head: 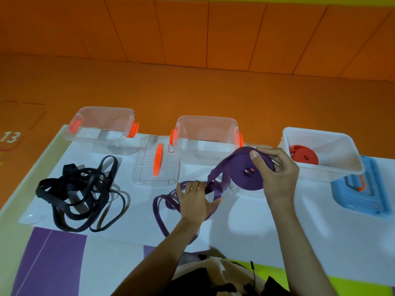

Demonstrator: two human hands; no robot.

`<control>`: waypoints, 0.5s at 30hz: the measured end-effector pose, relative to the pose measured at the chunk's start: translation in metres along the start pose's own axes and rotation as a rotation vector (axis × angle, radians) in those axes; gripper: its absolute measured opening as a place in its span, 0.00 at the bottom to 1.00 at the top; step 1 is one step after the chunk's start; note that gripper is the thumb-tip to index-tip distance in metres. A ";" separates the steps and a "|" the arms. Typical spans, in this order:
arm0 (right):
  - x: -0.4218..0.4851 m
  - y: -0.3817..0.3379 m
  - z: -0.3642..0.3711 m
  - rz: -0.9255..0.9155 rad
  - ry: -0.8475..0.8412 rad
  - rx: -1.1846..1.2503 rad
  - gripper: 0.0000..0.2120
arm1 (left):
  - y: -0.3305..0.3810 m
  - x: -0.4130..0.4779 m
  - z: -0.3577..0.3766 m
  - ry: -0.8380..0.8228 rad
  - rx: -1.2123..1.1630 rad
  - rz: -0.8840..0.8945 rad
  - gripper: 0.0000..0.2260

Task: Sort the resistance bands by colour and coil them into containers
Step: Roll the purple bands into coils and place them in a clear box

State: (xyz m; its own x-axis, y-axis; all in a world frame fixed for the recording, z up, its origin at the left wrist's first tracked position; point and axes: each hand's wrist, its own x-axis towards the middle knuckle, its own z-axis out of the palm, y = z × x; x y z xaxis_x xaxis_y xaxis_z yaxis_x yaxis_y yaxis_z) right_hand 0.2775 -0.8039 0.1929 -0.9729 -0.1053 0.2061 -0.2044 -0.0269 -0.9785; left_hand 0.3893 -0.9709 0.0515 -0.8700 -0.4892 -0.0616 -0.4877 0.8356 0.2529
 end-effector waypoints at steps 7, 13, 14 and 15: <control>-0.001 -0.001 0.005 -0.028 0.019 -0.062 0.08 | 0.000 0.009 -0.026 -0.078 0.017 0.006 0.10; -0.003 0.015 0.011 -0.128 -0.090 -0.374 0.09 | -0.015 0.014 -0.056 -0.079 -0.148 0.070 0.10; -0.003 0.019 0.013 -0.129 -0.109 -0.405 0.09 | -0.017 0.013 -0.065 -0.082 -0.264 0.033 0.10; -0.004 0.022 0.015 -0.130 -0.125 -0.429 0.09 | -0.019 0.013 -0.074 -0.094 -0.406 -0.019 0.08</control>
State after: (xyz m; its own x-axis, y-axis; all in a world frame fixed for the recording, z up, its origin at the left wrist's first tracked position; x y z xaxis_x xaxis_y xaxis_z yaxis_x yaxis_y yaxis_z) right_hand 0.2781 -0.8187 0.1705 -0.9209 -0.2479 0.3009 -0.3762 0.3628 -0.8526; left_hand 0.3927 -1.0111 0.1174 -0.8732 -0.4627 -0.1532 -0.4519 0.6509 0.6100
